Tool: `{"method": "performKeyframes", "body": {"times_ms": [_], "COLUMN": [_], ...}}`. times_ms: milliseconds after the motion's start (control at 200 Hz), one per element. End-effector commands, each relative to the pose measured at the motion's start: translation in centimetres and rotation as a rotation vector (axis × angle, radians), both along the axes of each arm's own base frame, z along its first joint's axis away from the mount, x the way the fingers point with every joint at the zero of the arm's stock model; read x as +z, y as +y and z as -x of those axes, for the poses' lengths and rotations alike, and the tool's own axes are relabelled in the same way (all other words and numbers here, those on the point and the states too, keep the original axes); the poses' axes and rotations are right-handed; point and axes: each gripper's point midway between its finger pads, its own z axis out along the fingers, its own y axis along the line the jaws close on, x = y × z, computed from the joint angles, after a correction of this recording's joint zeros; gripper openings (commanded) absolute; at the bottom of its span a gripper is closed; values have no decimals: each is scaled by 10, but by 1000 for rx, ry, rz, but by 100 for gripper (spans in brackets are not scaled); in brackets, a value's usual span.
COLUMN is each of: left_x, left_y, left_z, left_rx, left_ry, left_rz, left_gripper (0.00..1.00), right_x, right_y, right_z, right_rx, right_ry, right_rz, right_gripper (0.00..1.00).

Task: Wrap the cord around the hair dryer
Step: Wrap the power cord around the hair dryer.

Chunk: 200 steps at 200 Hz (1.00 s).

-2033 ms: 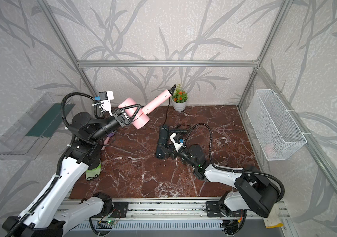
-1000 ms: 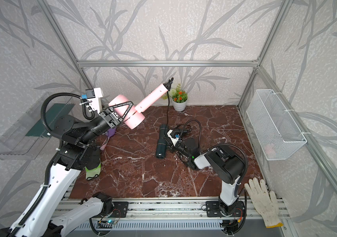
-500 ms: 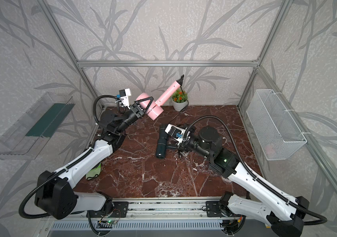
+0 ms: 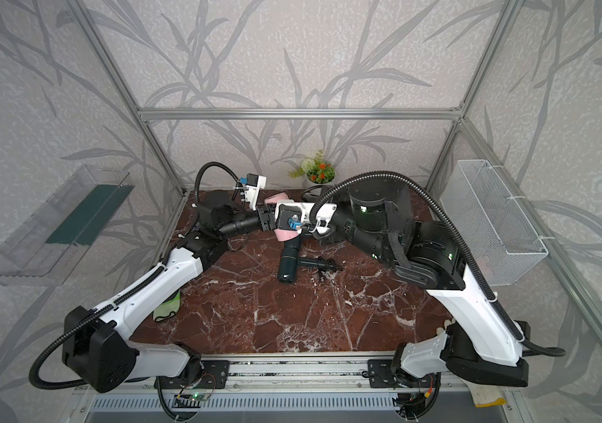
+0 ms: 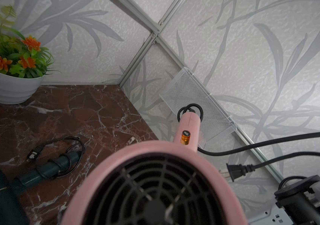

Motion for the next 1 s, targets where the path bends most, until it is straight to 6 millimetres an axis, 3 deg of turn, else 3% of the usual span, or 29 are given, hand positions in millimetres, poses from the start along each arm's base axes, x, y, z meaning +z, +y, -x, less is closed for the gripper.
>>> {"method": "performKeyframes", "body": {"times_ms": [0,175,335,435,600,810,995], "left_x": [-5,4,18,35,62,92,113], "left_y": [-7,-7,12,24,36,43,40], "left_z": [27,75,115,141,177,192,172], "left_rx": [-149,-316,-374,-418,-470,-446,-332], "left_ry": [-40,-91,-159,-213,-320,-422,-470], "left_rz": [-93,-72,-93,-64,4,105,234], "left_gripper": [0,0,0,0,0,0,0], "right_x": [-22,-23,-39,-54,-73,-103,-122], "right_y": [-7,-3,-37,-47,-41,-38,-26], "right_z": [6,-10,-45,-59,-69,-78,-75], "right_rx": [19,21,-73,-81,13,116,203], "right_ry": [-32,-20,44,89,190,376,497], "right_rz": [216,221,241,241,101,-148,-360], "right_gripper": [0,0,0,0,0,0,0]}}
